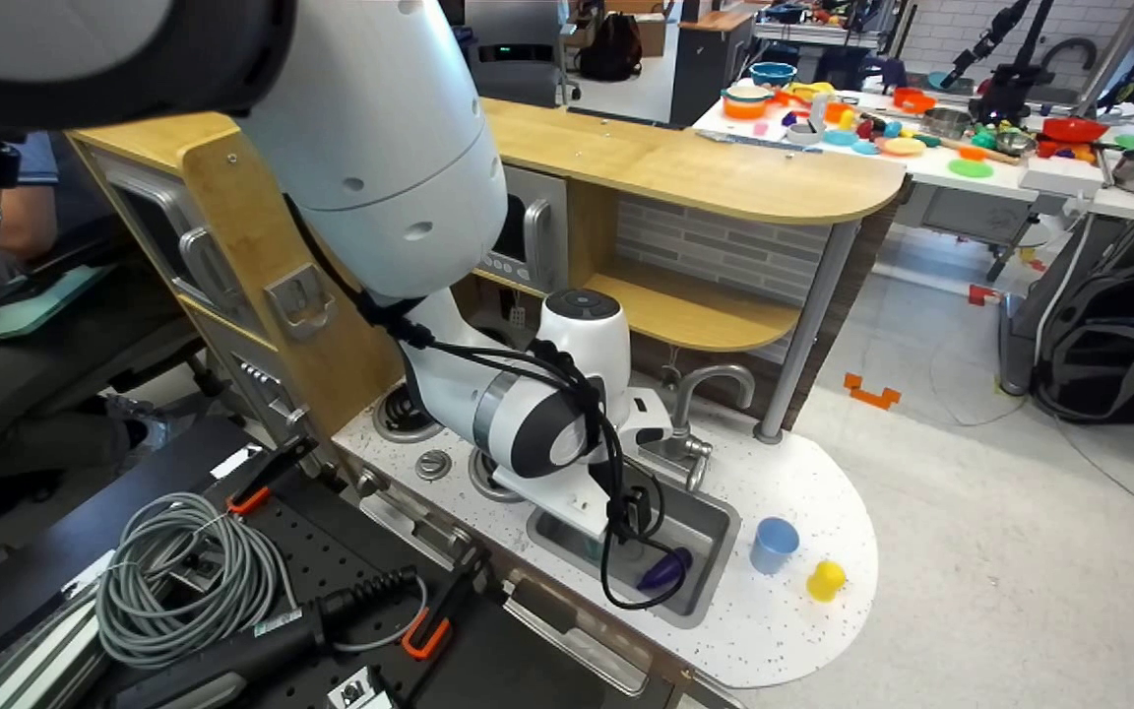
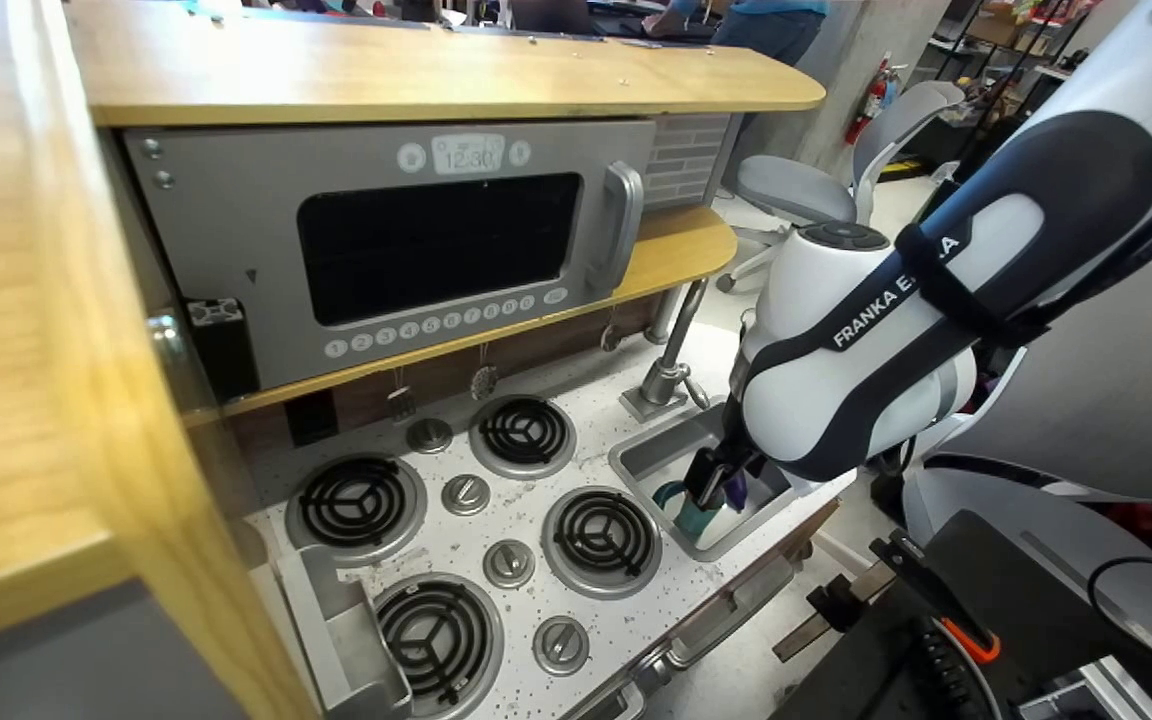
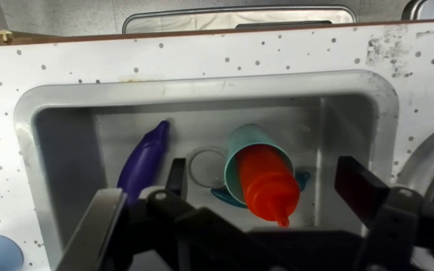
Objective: Put the red sauce bottle inside the light blue cup in the sink, remove the sauce bottle from the cup and place it on the stove
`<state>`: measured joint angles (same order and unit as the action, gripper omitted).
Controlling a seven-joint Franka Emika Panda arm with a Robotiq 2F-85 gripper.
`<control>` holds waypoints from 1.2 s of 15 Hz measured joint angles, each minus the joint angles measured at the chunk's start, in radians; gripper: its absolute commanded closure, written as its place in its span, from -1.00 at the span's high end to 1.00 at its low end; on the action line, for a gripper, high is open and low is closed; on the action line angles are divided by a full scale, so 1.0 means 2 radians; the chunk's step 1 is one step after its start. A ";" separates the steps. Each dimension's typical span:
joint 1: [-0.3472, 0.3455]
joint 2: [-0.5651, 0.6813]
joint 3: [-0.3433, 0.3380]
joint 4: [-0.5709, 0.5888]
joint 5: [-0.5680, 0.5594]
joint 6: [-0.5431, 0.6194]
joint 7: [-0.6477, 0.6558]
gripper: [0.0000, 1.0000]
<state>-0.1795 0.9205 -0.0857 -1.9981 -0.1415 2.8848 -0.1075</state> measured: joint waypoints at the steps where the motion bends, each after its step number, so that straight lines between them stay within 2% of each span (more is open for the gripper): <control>1: 0.001 0.003 0.000 0.003 0.000 0.000 0.000 1.00; 2: 0.001 0.006 0.000 0.006 0.000 0.000 0.000 0.95; 3: 0.002 0.008 0.000 0.010 0.000 0.000 -0.001 0.48; 5: 0.003 0.012 0.001 0.015 0.000 0.000 -0.001 0.38; 12: 0.003 0.013 0.007 0.023 0.000 -0.001 -0.005 -0.71; 18: 0.003 0.013 0.008 0.025 0.000 -0.001 -0.010 -0.73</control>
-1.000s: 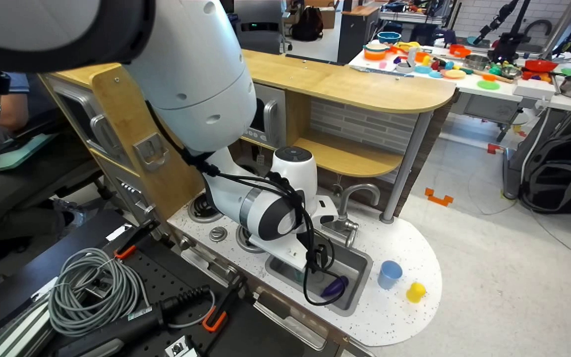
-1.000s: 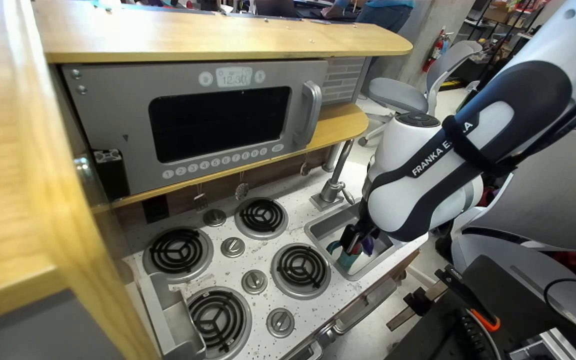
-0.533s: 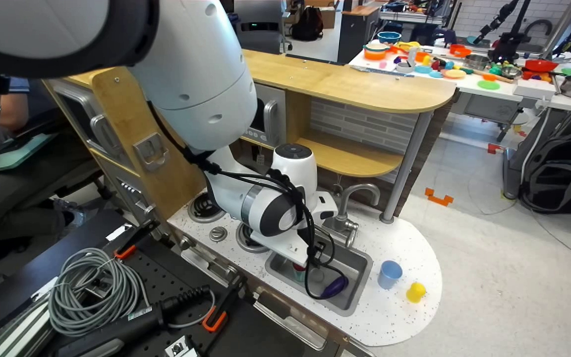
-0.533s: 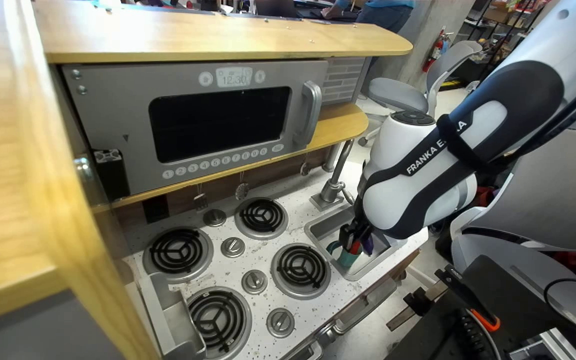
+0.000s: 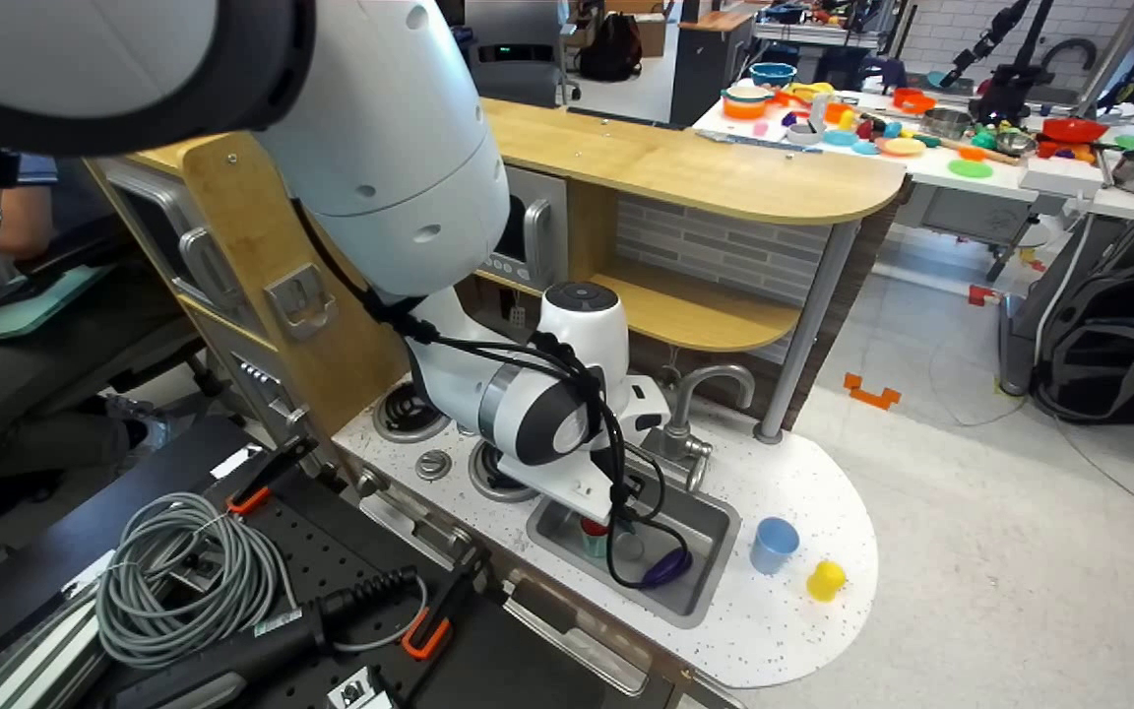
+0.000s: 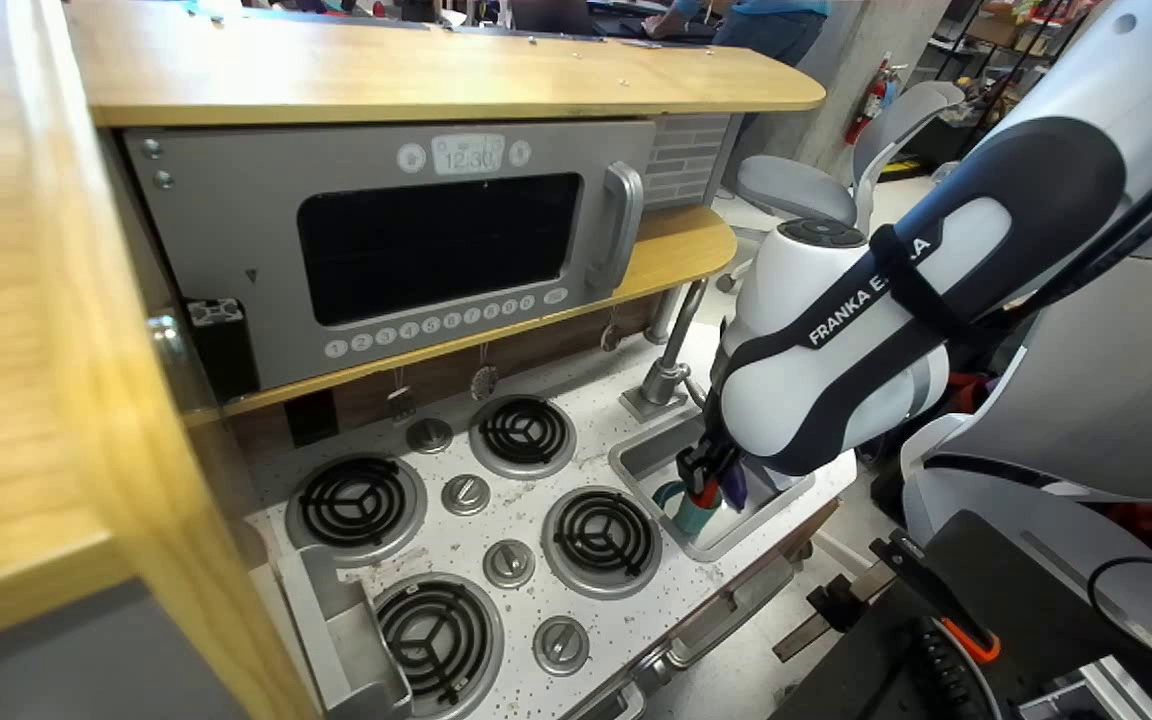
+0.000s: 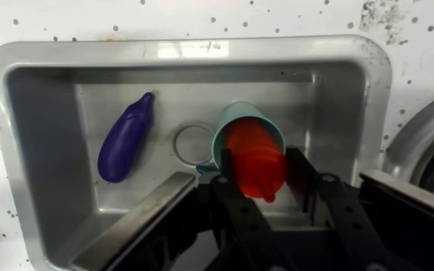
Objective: Put the red sauce bottle inside the light blue cup in the sink, remove the sauce bottle from the cup and place it on the stove
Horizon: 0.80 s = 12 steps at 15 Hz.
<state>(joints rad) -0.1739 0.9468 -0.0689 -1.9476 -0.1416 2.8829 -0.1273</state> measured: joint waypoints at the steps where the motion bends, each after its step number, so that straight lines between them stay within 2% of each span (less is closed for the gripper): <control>1: 0.000 0.000 0.000 0.000 0.000 0.000 -0.001 -0.73; 6: -0.028 -0.020 0.027 -0.017 0.000 -0.012 -0.023 -0.73; 12: -0.042 -0.096 0.048 -0.073 0.000 -0.014 -0.040 -0.73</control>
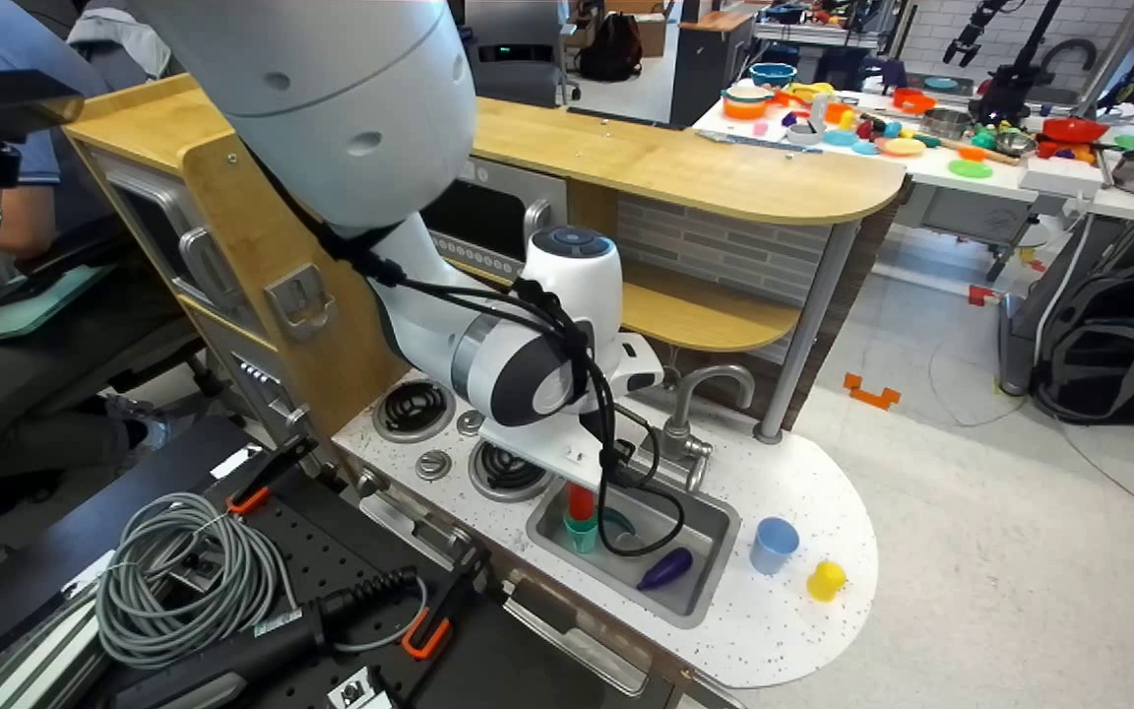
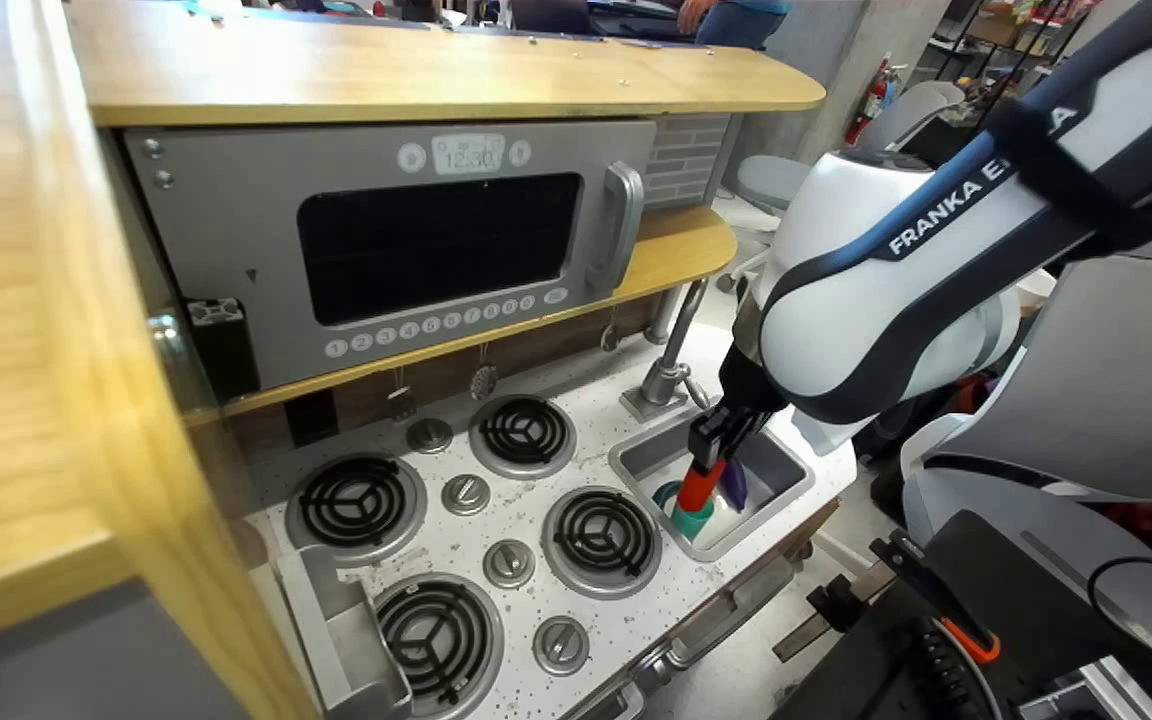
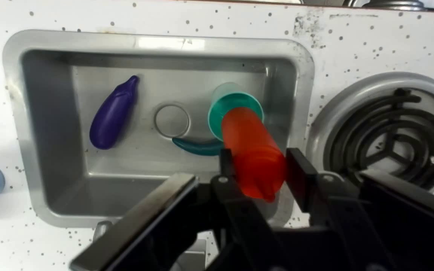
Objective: Put the red sauce bottle inside the light blue cup in the sink, remove the sauce bottle from the cup and place it on the stove
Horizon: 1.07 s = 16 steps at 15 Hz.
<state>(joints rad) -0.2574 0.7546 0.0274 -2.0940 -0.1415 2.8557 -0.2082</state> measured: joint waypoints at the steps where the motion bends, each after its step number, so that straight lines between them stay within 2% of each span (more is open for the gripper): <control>1: 0.000 -0.014 0.002 -0.009 0.000 0.000 0.000 -0.73; 7: 0.000 -0.069 0.024 -0.038 0.020 0.000 0.000 -0.73; 16: 0.004 -0.083 0.069 -0.054 0.034 0.000 -0.002 -0.73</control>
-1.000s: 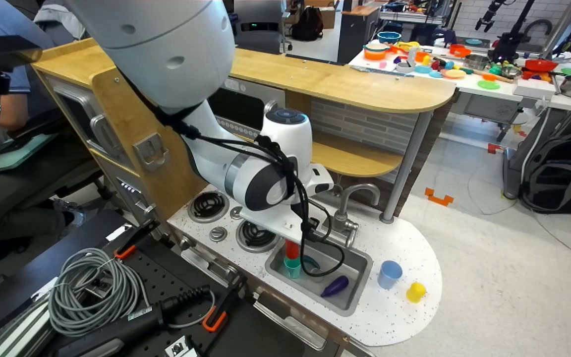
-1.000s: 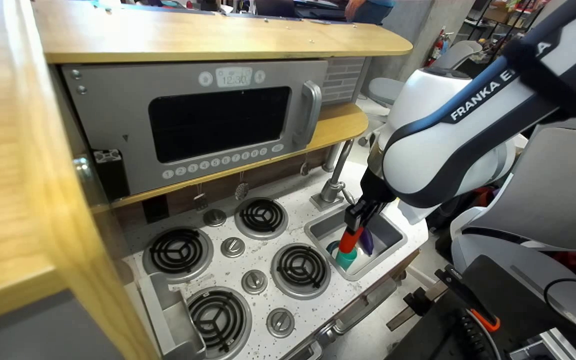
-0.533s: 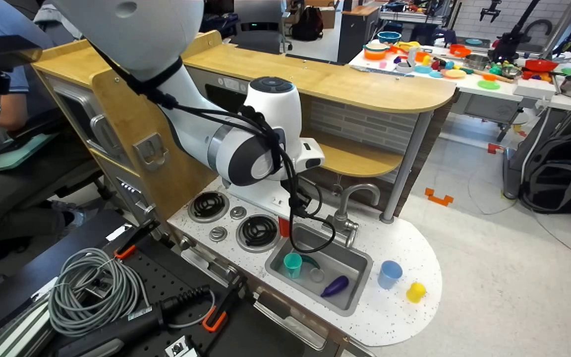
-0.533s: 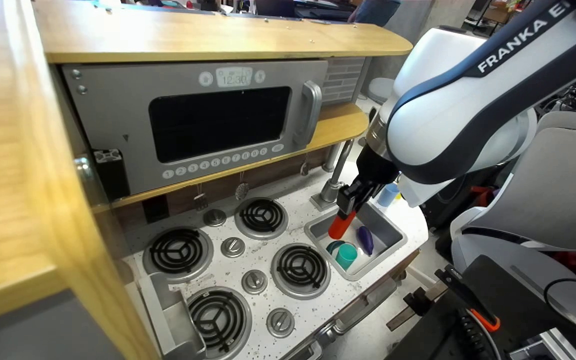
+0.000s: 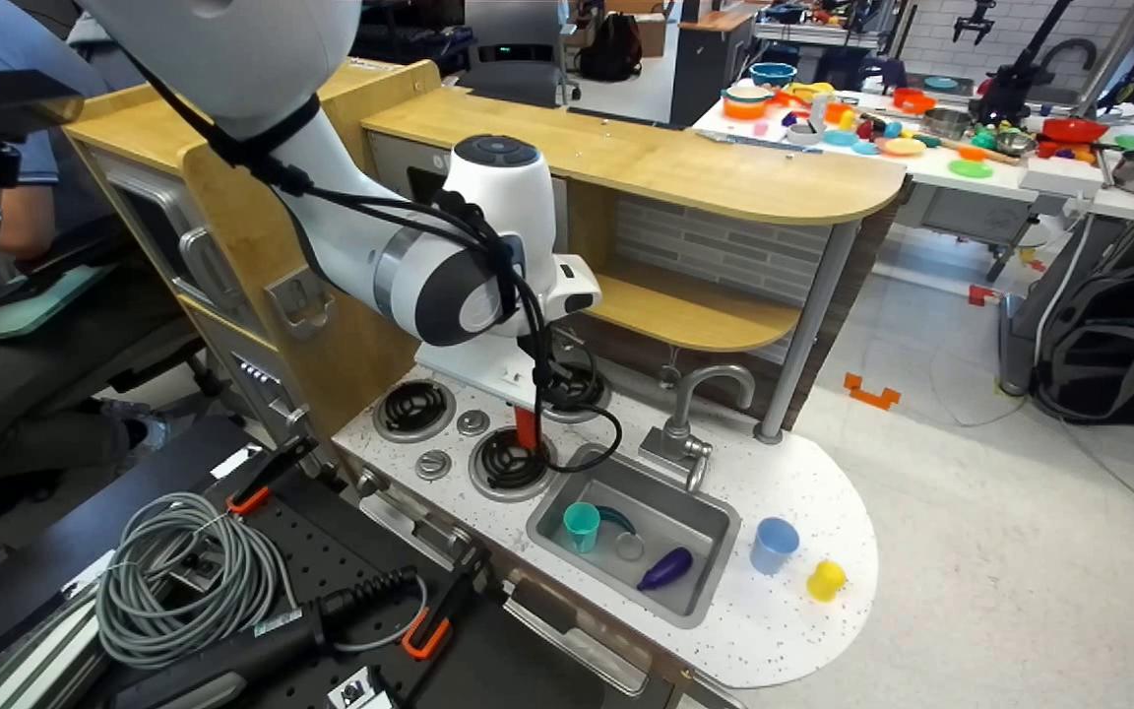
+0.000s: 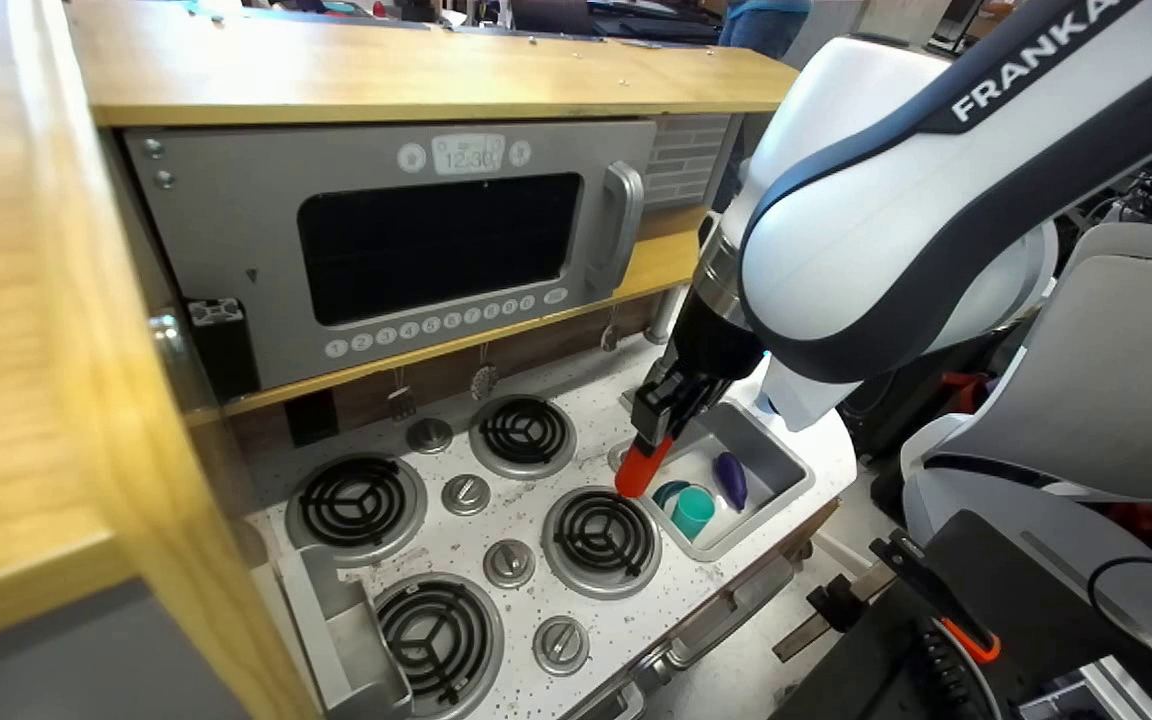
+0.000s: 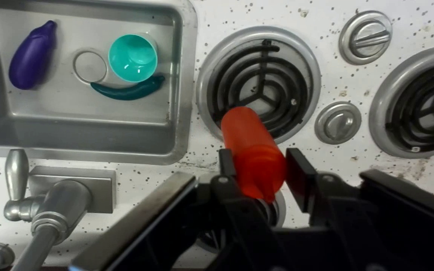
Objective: Put the red sauce bottle inside the light blue cup in the sink, remove the sauce bottle from the cup and place it on the stove
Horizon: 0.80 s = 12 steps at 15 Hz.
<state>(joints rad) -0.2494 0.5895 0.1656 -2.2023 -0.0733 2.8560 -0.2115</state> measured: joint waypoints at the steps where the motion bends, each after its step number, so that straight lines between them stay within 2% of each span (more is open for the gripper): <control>1: 0.002 0.000 0.002 -0.002 0.000 0.000 0.000 -0.73; 7: 0.015 0.000 0.001 -0.010 0.000 0.000 0.000 -0.73; 12: 0.033 0.000 -0.017 -0.019 0.000 0.000 0.000 -0.73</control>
<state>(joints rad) -0.1834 0.5898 0.1318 -2.2394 -0.0731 2.8552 -0.2114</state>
